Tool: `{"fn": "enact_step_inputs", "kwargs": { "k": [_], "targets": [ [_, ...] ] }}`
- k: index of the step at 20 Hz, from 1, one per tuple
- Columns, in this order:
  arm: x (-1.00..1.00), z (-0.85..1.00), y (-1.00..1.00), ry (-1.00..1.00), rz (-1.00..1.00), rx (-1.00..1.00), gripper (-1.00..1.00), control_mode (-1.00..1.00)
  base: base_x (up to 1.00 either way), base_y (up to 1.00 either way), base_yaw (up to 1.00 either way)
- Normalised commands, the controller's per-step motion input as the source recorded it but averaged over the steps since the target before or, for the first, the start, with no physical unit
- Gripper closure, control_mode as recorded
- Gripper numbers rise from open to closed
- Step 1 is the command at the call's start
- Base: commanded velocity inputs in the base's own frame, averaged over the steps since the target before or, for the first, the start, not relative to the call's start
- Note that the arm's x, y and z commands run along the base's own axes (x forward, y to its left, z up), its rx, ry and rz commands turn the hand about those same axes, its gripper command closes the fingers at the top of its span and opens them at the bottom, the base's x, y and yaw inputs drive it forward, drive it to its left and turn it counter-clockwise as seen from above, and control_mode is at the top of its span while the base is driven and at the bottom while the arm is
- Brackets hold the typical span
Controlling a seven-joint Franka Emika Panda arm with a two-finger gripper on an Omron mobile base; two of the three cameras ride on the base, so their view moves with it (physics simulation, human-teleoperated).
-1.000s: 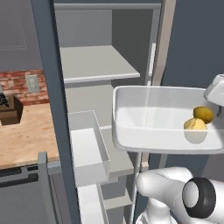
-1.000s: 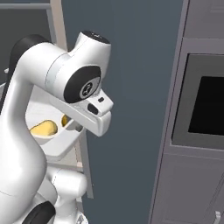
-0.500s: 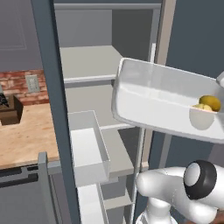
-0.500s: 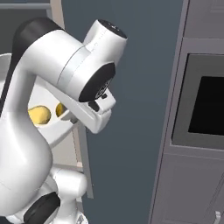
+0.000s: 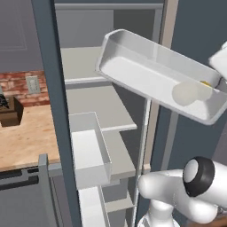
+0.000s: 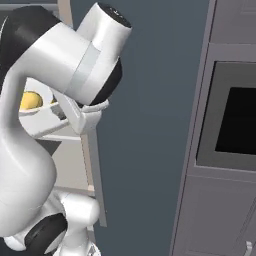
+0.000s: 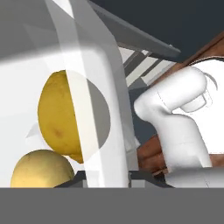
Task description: Take the lemon and potato out of the freezer and place them in the tupperware container on the counter. Then put the tupperware containing the vegetables back in the freezer.
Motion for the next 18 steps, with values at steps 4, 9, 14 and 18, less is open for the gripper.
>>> {"fn": "enact_step_inputs", "kwargs": {
  "k": [4,9,14,18],
  "targets": [
    [0.0,0.0,0.76,0.0,-0.26,0.0,1.0,-1.0,0.0,0.0,0.0],
    [0.06,0.0,0.7,0.0,-0.29,0.0,1.0,-1.0,0.0,0.0,0.0],
    [0.17,0.0,0.57,0.0,-0.31,0.0,1.0,-1.0,0.0,0.0,0.0],
    [0.26,0.0,0.63,0.03,-0.25,0.0,1.0,-1.0,0.0,0.0,0.0]
  ]
}}
